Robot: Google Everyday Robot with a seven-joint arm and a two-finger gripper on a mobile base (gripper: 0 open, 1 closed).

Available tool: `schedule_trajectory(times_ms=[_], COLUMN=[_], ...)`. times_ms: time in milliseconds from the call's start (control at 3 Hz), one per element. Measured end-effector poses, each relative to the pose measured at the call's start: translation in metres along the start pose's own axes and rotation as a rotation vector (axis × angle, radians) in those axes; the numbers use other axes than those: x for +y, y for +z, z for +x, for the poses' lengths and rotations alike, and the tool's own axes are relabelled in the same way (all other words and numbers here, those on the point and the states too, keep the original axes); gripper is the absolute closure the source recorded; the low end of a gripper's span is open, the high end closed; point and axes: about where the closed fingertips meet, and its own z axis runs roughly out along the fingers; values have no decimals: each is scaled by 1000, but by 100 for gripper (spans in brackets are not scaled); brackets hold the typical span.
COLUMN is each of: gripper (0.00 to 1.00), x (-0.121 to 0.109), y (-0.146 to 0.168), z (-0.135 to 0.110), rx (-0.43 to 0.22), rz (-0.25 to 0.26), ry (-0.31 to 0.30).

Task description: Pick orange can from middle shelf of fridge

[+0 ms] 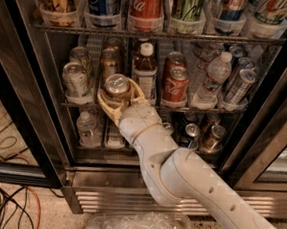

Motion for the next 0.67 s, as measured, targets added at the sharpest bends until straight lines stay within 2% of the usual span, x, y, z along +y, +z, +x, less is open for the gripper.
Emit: schedule_trajectory(times_ms=[667], gripper=[100], x=[5], y=[-40], z=[12], rx=[91], rz=[-183], ry=[-46])
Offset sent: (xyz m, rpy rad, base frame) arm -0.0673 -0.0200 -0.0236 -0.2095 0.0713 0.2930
